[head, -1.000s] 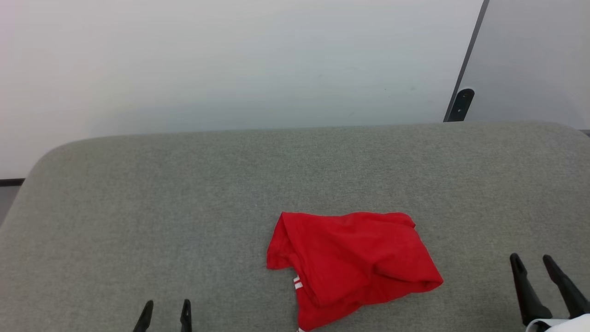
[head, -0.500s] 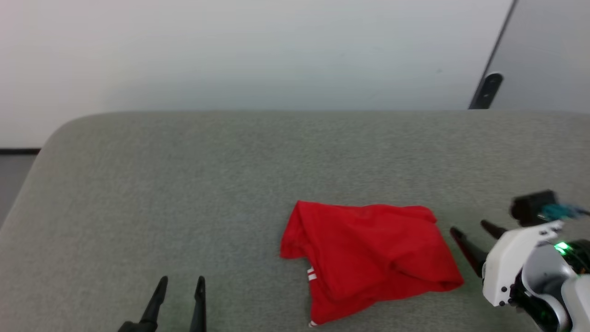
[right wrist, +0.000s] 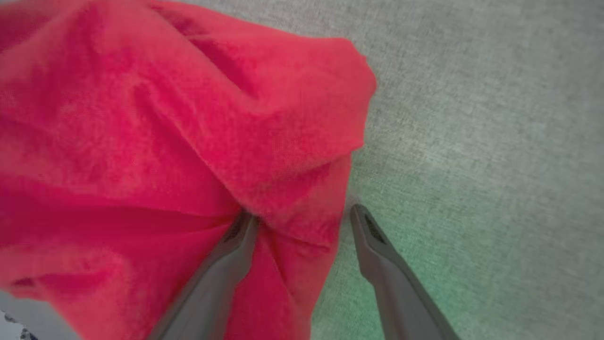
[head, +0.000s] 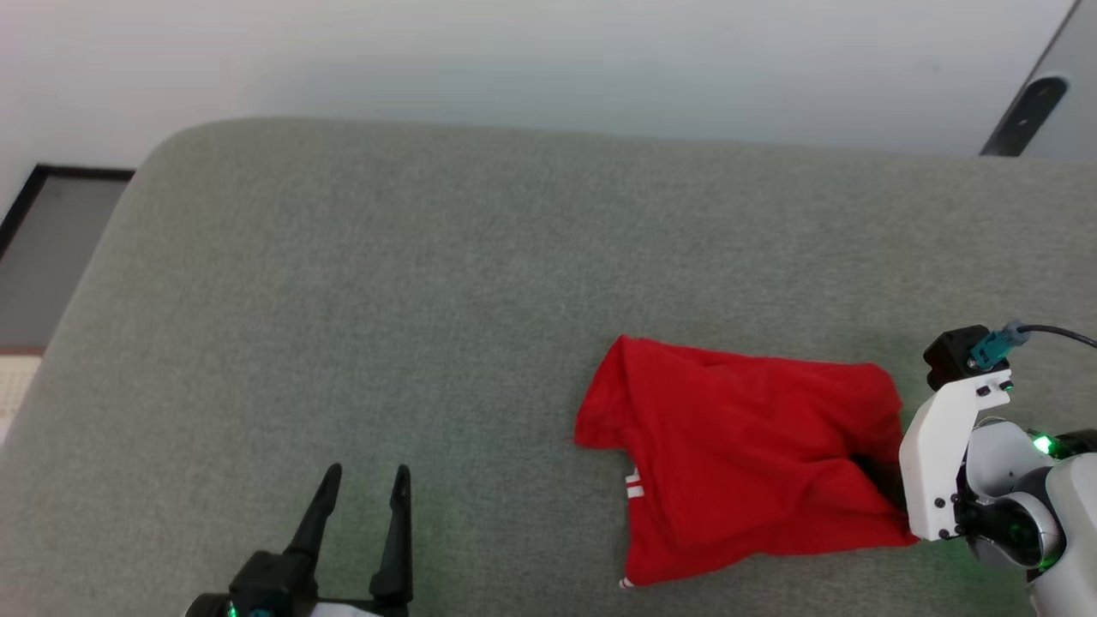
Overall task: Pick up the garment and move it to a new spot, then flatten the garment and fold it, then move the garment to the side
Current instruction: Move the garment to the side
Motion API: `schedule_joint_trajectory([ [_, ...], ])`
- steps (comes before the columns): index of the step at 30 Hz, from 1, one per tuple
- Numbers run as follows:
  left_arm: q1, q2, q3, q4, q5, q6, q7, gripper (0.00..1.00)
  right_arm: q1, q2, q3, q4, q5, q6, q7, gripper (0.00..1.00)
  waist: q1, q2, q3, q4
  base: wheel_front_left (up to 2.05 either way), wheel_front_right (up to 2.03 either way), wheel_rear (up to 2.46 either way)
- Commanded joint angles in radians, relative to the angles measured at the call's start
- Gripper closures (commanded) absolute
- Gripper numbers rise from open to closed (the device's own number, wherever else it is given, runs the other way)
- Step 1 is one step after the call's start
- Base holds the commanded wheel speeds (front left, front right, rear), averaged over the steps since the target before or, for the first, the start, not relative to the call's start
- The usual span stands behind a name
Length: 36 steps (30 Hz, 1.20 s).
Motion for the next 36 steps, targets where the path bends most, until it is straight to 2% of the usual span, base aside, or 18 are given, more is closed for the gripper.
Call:
schedule_joint_trajectory([
  [1,-0.016,-0.002,-0.005,0.002,-0.009,0.006,0.0,0.0,-0.007,0.0,-0.002,0.017,-0.016,-0.001,0.005,0.0,0.0,0.0,0.044,0.033,0.0,0.0,0.0],
  [9,-0.049,-0.002,-0.034,0.015,-0.023,0.018,0.0,0.0,0.019,0.033,0.046,0.092,-0.027,-0.001,0.02,0.0,0.0,0.0,0.076,0.042,0.0,0.0,0.0],
  [10,-0.052,-0.002,-0.036,0.016,-0.023,0.019,0.0,0.0,0.021,0.037,0.052,0.094,-0.022,-0.001,0.015,0.09,0.0,0.0,0.077,0.042,0.0,0.0,0.0],
  [11,-0.055,-0.002,-0.036,0.018,-0.022,0.02,0.0,0.0,0.021,0.04,0.059,0.093,-0.018,-0.001,0.009,0.52,0.0,0.0,0.077,0.041,0.0,0.0,0.0],
  [12,-0.057,-0.002,-0.037,0.02,-0.021,0.02,0.0,0.0,0.021,0.042,0.062,0.089,-0.014,-0.001,-0.002,0.66,0.0,0.0,0.076,0.039,0.0,0.0,0.0],
  [13,-0.058,-0.002,-0.037,0.021,-0.019,0.021,0.0,0.0,0.021,0.045,0.055,0.092,-0.01,-0.001,-0.014,1.0,0.0,0.0,0.075,0.037,0.0,0.0,0.0],
  [23,-0.058,-0.002,-0.03,0.029,-0.008,0.017,0.0,0.0,0.013,0.048,0.06,0.112,0.002,-0.001,-0.077,1.0,0.0,0.0,0.052,0.009,0.0,0.0,0.0],
  [27,-0.05,-0.001,-0.019,0.019,-0.008,0.016,0.0,0.0,0.005,0.054,0.023,0.097,0.024,-0.001,-0.139,1.0,0.0,0.0,0.036,-0.018,0.0,0.0,0.0],
  [36,-0.057,-0.001,0.002,-0.025,0.008,0.002,0.0,0.0,0.043,-0.053,-0.14,0.017,0.058,-0.001,-0.216,1.0,0.0,0.0,0.041,-0.131,0.0,0.0,0.0],
])
